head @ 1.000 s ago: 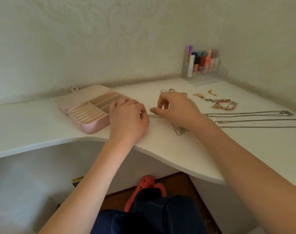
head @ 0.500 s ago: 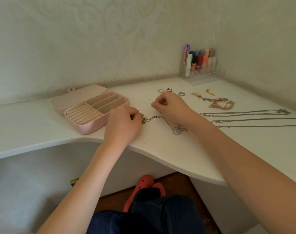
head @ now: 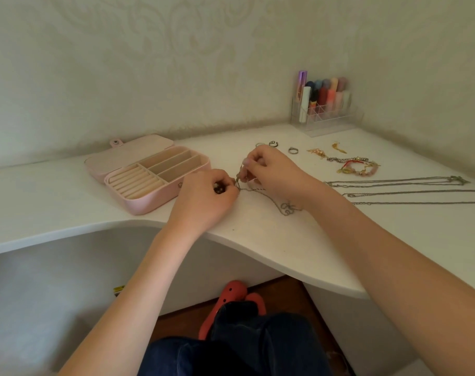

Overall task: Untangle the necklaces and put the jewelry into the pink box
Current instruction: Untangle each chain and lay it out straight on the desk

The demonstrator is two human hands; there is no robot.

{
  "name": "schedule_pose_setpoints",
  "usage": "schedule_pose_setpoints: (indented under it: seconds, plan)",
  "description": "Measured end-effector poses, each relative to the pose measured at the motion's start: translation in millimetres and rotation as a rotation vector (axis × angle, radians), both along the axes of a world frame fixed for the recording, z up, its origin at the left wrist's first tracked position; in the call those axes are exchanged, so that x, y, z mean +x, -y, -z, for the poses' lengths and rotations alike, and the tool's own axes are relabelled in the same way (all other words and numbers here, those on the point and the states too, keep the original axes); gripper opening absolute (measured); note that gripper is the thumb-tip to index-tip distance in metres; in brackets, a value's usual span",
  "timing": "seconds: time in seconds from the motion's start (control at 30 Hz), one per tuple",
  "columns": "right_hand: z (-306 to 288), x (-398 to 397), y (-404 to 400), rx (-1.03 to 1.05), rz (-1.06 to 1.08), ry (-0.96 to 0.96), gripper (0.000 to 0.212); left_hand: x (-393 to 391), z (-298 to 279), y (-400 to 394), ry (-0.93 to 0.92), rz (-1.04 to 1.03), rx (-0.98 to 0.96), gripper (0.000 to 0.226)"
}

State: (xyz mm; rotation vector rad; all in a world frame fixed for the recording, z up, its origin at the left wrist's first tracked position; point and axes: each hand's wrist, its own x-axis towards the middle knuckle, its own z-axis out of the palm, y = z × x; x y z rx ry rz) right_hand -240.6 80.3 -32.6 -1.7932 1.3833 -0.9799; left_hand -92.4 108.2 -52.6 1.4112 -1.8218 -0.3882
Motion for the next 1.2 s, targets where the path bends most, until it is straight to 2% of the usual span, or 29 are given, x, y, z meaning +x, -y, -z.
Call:
schedule_pose_setpoints:
  seconds: [0.1, 0.27, 0.37, 0.5, 0.63, 0.7, 0.8, 0.87, 0.9, 1.07, 1.2]
  plan:
    - [-2, 2, -1, 0.051, 0.019, 0.180, 0.012, 1, 3, 3, 0.025, 0.036, 0.012, 0.007]
    - [-11, -4, 0, 0.119, 0.069, 0.527, 0.009, 4, 6, 7, 0.031, 0.057, -0.010, 0.010]
    - [-14, -7, 1, 0.106, 0.111, 0.611, 0.010, 4, 7, 7, -0.005, 0.058, -0.016, 0.010]
    - [-15, -8, 2, 0.080, 0.163, 0.572, 0.012, 7, 4, 7, -0.174, 0.017, -0.087, 0.011]
    - [-12, -8, 3, 0.058, 0.202, 0.473, 0.012, 18, 3, 14, -0.450, 0.097, 0.001, 0.014]
    - [-10, -9, 3, 0.004, 0.242, 0.340, 0.012, 22, 3, 17, -0.573, 0.140, 0.042, 0.014]
    - [-4, -9, 2, -0.147, 0.267, 0.042, 0.010, 23, 0, 19, -0.705, 0.179, 0.116, 0.013]
    - [-1, -7, -1, -0.255, 0.253, -0.140, 0.007, 24, -3, 19, -0.752, 0.201, 0.162, 0.013]
    - [-1, -5, -3, -0.293, 0.214, -0.166, 0.005, 23, -6, 18, -0.748, 0.213, 0.172, 0.013]
    - [-9, 6, -13, -0.237, -0.091, 0.092, 0.018, 16, -24, 16, -0.684, 0.230, 0.170, 0.009]
    - [-7, 7, -15, -0.301, -0.093, 0.066, 0.031, 9, -34, 18, -0.815, 0.142, 0.215, 0.007]
